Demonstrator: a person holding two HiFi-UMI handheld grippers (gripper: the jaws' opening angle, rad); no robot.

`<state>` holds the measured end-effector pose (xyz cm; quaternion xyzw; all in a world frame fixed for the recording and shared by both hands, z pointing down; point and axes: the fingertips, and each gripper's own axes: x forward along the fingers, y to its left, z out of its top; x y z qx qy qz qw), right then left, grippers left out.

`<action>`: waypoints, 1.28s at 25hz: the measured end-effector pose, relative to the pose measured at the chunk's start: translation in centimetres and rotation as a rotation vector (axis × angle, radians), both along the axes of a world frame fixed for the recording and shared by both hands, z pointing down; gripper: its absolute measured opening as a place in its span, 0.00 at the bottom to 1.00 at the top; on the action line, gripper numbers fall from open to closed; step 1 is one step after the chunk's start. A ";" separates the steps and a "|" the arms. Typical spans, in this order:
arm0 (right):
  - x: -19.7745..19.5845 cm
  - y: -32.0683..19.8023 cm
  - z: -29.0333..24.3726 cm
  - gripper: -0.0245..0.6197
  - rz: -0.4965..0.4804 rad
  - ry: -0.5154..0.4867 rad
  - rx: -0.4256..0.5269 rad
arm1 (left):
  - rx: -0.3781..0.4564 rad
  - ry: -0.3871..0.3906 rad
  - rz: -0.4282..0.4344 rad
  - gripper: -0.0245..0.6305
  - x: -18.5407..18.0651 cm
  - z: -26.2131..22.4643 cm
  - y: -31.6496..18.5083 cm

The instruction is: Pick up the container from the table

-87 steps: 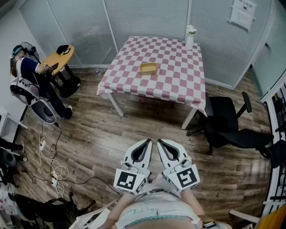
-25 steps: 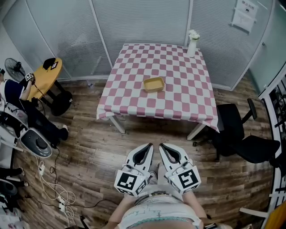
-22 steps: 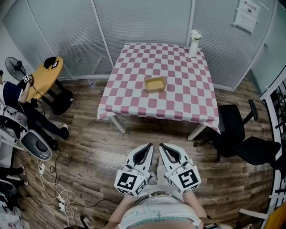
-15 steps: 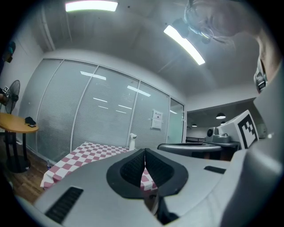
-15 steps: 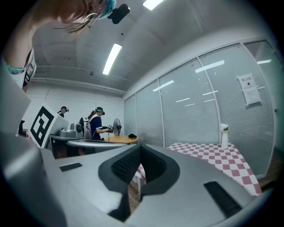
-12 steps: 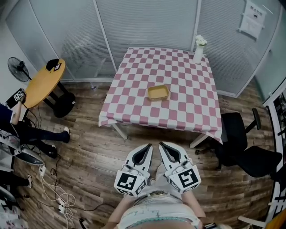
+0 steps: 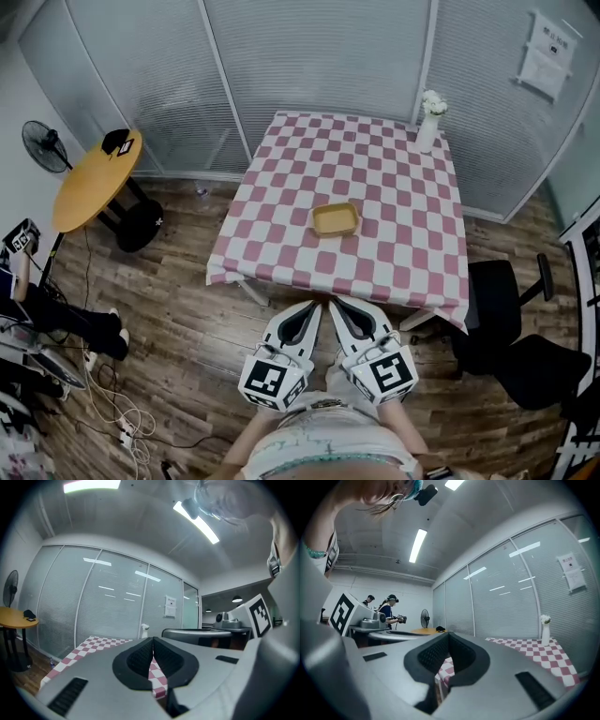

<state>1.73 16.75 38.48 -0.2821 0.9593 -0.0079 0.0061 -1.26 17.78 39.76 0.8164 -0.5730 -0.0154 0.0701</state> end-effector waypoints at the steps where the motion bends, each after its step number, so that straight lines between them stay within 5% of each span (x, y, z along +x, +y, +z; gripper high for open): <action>1: 0.0 -0.7 -0.1 0.03 0.001 -0.005 -0.004 | -0.004 -0.004 -0.004 0.06 0.0 0.0 -0.6; 32: 4.1 -12.5 1.7 0.03 -0.045 0.006 -0.032 | -0.031 -0.009 -0.081 0.06 3.4 1.2 -12.3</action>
